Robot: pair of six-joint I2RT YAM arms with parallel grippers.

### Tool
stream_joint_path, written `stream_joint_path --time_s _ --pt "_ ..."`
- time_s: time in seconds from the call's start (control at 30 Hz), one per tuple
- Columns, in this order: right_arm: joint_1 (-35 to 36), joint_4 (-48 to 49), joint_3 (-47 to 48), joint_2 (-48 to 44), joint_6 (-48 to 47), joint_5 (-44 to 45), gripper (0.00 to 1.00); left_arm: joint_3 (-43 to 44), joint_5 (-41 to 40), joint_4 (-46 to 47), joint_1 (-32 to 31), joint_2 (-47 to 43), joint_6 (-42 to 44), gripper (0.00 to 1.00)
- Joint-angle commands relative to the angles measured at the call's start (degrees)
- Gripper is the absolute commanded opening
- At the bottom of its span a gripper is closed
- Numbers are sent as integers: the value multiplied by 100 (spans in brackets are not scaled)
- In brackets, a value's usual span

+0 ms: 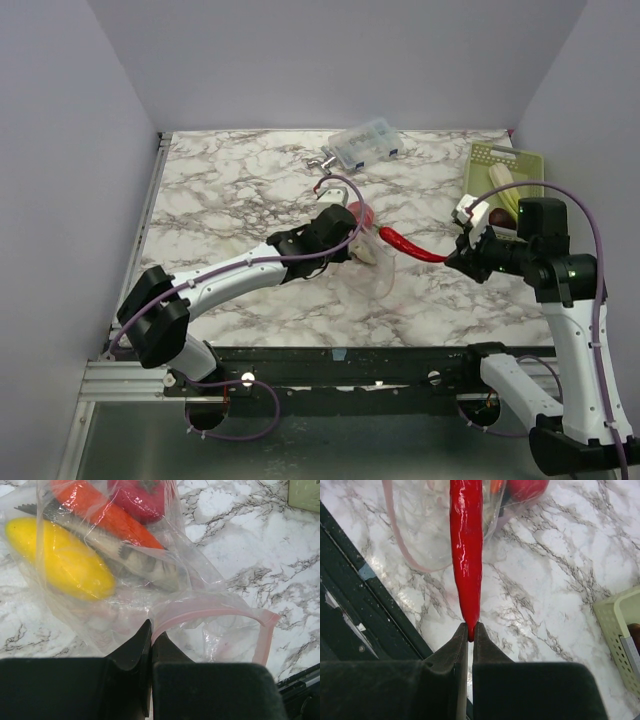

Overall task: Open the zip-top bag and remove the fake food
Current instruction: Place the fake vegetable in the bin.

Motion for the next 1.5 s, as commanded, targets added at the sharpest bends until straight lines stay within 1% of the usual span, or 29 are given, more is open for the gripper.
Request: stream_joint_path --time_s 0.0,0.37,0.4,0.6,0.73,0.87,0.97,1.23,1.3,1.47 --pt "-81 625 64 111 474 309 1 -121 148 119 42 -213 82 0" --pt "-379 2076 -245 356 1323 1307 1 -376 344 413 43 -412 248 0" --pt "-503 2240 -298 385 1396 1411 0 -391 372 439 43 -426 301 0" --pt "-850 3252 -681 591 1837 2069 0 -251 470 342 54 -555 850 0" --pt "-1154 3848 -901 876 2123 2233 0 -123 632 235 136 -629 1210 0" --pt "-1582 4396 -1040 1255 2400 2388 0 -164 1068 293 321 -755 1508 0" --pt "-1836 4803 -1166 1494 2408 2444 0 -208 1186 231 431 -896 1746 0" --pt "-1946 5359 -1283 2385 2617 2727 0 -650 1385 317 703 -1390 2232 0" --pt "-1955 5410 -1213 2645 2671 2775 1 -804 1469 414 736 -1481 2347 0" --pt "-2119 5446 -948 3212 2852 2790 1 -864 1629 572 745 -1612 2358 0"
